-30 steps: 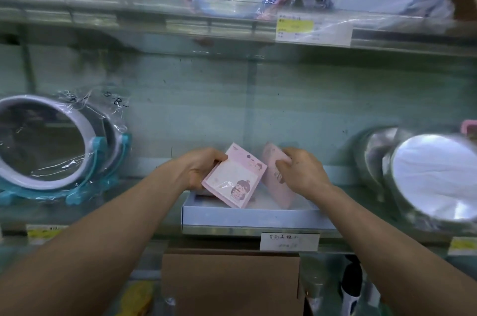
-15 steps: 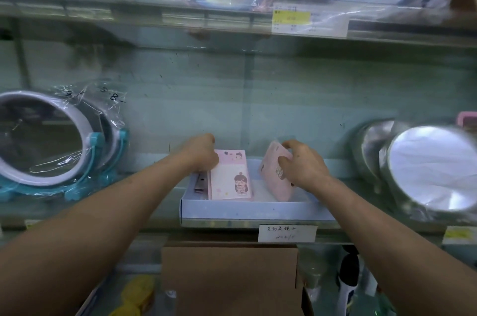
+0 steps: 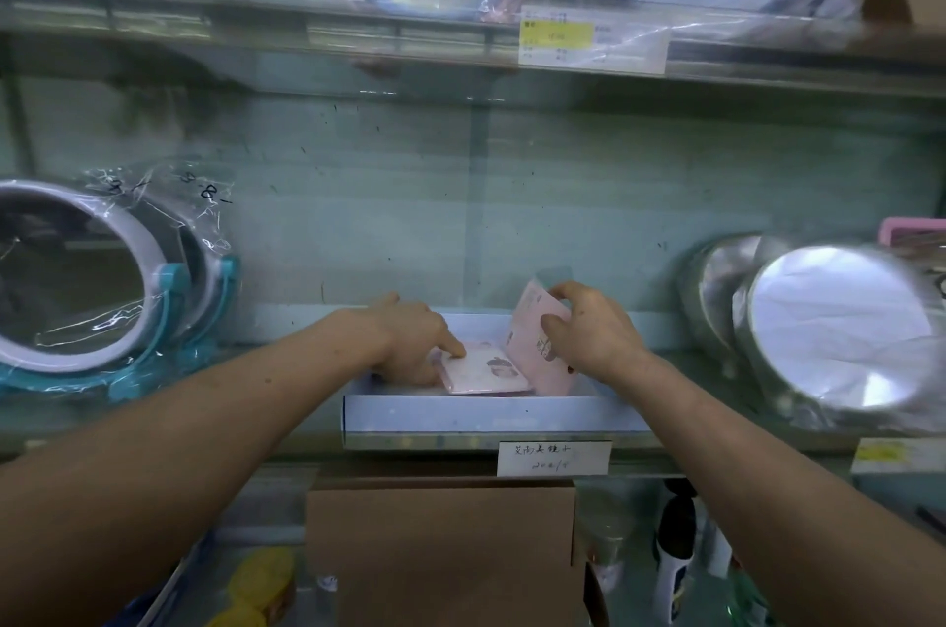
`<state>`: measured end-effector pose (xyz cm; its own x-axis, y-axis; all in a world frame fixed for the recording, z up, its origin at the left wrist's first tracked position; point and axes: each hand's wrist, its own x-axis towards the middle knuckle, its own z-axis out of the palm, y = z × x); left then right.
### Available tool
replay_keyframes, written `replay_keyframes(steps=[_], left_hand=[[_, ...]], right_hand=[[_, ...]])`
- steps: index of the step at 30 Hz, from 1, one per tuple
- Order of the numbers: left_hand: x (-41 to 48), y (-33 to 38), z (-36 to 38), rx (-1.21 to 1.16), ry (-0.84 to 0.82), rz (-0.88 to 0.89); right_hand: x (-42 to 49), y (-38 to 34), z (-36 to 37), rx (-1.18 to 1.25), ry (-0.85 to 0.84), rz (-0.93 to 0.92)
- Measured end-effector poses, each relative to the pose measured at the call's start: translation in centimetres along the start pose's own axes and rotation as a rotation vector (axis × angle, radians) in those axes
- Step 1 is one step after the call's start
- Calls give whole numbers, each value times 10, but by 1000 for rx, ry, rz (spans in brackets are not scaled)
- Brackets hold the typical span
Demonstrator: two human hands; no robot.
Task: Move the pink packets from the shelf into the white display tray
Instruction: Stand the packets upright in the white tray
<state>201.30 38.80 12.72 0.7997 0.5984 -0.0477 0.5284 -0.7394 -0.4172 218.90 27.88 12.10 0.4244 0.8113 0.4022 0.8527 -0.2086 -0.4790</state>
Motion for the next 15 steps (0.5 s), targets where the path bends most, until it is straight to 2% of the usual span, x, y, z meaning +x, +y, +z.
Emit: replay_keyframes(steps=[4, 8, 11, 15], left_hand=[[-2, -5, -8, -92, 248, 25], [-4, -8, -31, -162, 512, -72], [-9, -12, -42, -85, 543, -134], [-9, -9, -33, 5, 462, -179]], right_hand=[[2, 2, -1, -9, 10, 19], [5, 4, -6, -1, 50, 33], [7, 5, -8, -7, 63, 33], [6, 6, -6, -20, 62, 40]])
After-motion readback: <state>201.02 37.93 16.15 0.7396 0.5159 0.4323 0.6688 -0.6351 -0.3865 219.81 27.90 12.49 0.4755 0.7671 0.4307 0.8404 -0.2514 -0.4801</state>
